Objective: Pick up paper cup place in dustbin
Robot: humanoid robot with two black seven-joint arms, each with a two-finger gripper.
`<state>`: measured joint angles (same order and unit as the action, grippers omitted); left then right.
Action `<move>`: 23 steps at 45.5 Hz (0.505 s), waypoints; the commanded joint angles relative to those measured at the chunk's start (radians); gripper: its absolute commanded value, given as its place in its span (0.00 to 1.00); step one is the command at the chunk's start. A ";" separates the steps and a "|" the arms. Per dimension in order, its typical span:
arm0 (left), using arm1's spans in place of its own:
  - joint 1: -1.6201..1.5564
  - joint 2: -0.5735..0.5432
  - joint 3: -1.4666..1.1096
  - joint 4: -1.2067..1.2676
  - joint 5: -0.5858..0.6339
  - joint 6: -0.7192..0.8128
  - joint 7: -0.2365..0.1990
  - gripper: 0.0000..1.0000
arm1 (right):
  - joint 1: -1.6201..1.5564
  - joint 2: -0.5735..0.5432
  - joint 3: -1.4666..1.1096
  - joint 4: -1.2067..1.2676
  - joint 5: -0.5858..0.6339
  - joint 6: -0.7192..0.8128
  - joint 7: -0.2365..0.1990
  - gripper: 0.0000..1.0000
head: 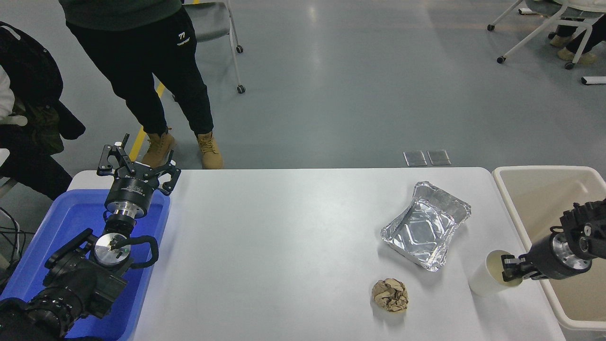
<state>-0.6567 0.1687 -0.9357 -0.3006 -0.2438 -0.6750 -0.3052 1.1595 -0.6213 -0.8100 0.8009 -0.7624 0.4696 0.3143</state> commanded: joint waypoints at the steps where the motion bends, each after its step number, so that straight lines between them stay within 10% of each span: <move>1: 0.000 0.000 0.000 0.000 0.000 0.000 0.000 0.99 | 0.035 -0.008 -0.009 0.014 -0.003 0.000 0.008 0.00; 23: 0.000 0.000 0.000 0.000 0.000 0.000 0.000 0.99 | 0.469 -0.121 -0.219 0.218 -0.002 0.087 0.009 0.00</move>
<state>-0.6569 0.1687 -0.9357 -0.3007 -0.2442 -0.6750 -0.3053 1.4034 -0.6995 -0.9282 0.9189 -0.7646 0.5056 0.3224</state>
